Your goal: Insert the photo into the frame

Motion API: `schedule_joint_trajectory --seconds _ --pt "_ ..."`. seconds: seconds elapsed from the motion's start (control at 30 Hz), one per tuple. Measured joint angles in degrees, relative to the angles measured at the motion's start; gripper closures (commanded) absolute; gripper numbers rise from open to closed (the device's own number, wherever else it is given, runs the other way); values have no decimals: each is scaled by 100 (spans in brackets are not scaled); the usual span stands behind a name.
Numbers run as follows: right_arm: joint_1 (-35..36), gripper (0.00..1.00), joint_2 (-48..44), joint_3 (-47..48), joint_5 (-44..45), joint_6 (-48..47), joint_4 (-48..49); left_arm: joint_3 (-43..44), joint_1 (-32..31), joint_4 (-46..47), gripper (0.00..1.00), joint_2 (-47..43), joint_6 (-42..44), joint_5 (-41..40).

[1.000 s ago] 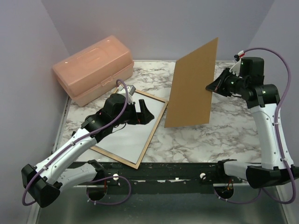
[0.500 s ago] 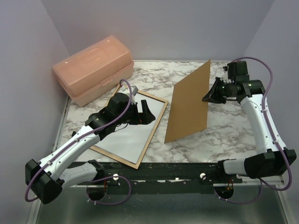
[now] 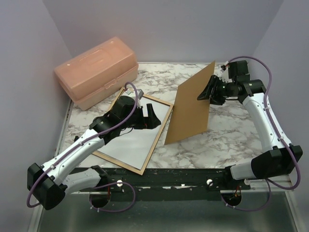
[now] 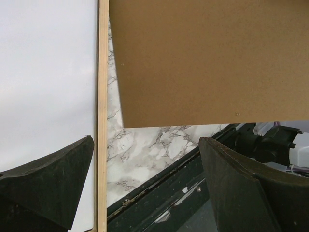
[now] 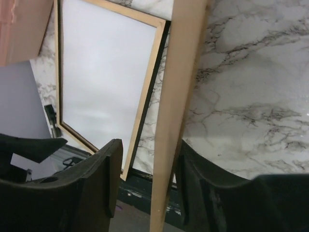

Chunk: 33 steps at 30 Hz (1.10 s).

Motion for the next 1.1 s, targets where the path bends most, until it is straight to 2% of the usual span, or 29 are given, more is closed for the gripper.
schedule_joint_trajectory --seconds 0.1,0.2,0.37,0.57,0.83,0.97,1.1 --pt "81 27 33 7 -208 39 144 0 -2 -2 5 26 0 0" --pt "164 22 35 87 -356 94 275 0 0 -4 5 28 0 -2" --pt "400 18 129 352 -549 240 658 162 48 -87 5 146 0 2" --pt "898 15 361 415 -763 479 1300 892 461 -94 4 599 -11 330" --pt "1185 12 437 -184 -1692 966 2590 1788 1661 195 1 1370 -151 1569" --pt "1189 12 426 -420 -2059 1113 3038 3073 2149 109 2 2496 -129 2492" --pt "1189 10 417 -555 -2308 1185 3346 4144 2166 107 2 3335 -140 3141"
